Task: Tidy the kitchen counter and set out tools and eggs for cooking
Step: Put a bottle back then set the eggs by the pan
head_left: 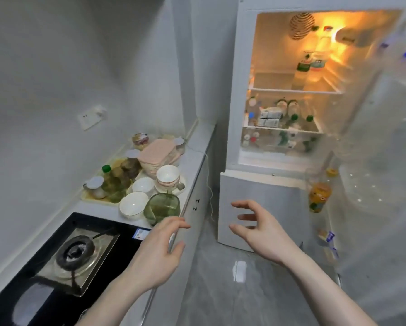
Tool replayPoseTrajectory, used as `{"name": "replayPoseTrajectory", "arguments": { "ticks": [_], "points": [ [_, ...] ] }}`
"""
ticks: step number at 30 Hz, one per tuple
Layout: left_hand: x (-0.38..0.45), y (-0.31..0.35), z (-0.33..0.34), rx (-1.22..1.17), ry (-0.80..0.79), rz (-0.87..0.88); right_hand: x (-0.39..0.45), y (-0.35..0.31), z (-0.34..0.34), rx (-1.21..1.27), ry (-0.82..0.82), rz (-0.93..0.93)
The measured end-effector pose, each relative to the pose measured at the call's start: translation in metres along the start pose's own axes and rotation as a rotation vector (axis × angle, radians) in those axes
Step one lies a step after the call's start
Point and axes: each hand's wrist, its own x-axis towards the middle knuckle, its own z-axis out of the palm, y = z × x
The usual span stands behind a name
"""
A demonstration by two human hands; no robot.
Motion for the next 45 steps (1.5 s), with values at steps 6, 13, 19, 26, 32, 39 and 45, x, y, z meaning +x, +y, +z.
{"name": "replayPoseTrajectory", "arguments": {
  "ticks": [6,13,19,26,32,39,45],
  "points": [
    [0.094,0.008,0.031,-0.001,-0.157,0.207,0.011,0.033,-0.046,-0.018,0.237,0.126],
    [0.173,0.064,0.095,-0.016,-0.342,0.388,0.000,0.082,-0.099,-0.094,0.398,0.296],
    [0.225,0.117,0.162,0.003,-0.498,0.473,0.009,0.136,-0.125,-0.247,0.383,0.460],
    [0.269,0.173,0.231,0.134,-0.610,0.603,0.025,0.179,-0.133,-0.343,0.286,0.576],
    [0.296,0.206,0.288,0.215,-0.765,0.701,0.020,0.189,-0.129,-0.386,0.261,0.672],
    [0.319,0.236,0.346,0.504,-0.933,0.846,0.023,0.192,-0.127,-0.382,0.380,0.780],
    [0.325,0.239,0.380,0.675,-0.931,0.907,0.028,0.195,-0.123,-0.408,0.434,0.874]
  ]
}}
